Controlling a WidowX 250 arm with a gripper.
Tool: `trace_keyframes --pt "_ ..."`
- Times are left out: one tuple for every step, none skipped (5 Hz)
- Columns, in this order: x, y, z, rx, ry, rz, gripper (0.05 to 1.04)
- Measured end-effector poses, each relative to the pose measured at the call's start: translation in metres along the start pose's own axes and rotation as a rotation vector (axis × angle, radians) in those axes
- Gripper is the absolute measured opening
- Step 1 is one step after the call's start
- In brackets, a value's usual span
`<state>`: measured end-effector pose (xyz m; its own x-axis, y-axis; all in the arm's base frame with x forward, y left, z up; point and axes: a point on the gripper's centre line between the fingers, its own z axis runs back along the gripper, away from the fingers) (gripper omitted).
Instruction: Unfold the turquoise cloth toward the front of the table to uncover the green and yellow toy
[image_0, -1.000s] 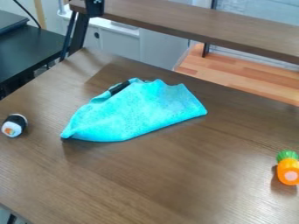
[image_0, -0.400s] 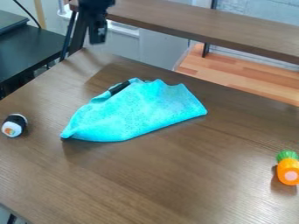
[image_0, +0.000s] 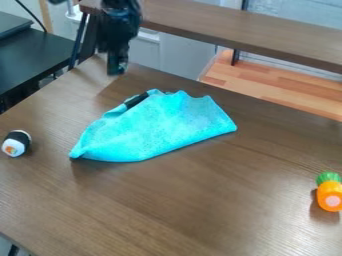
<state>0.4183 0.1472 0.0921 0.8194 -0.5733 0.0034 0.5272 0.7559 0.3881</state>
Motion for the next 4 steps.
trace_keyframes --pt "0.007 -0.006 -0.014 0.020 0.018 0.004 1.000" --pt "0.012 -0.014 -0.039 0.006 0.076 0.003 1.000" --pt "0.019 -0.008 -0.040 0.027 0.072 0.018 1.000" --pt "0.021 -0.013 -0.056 0.014 0.103 0.011 1.000"
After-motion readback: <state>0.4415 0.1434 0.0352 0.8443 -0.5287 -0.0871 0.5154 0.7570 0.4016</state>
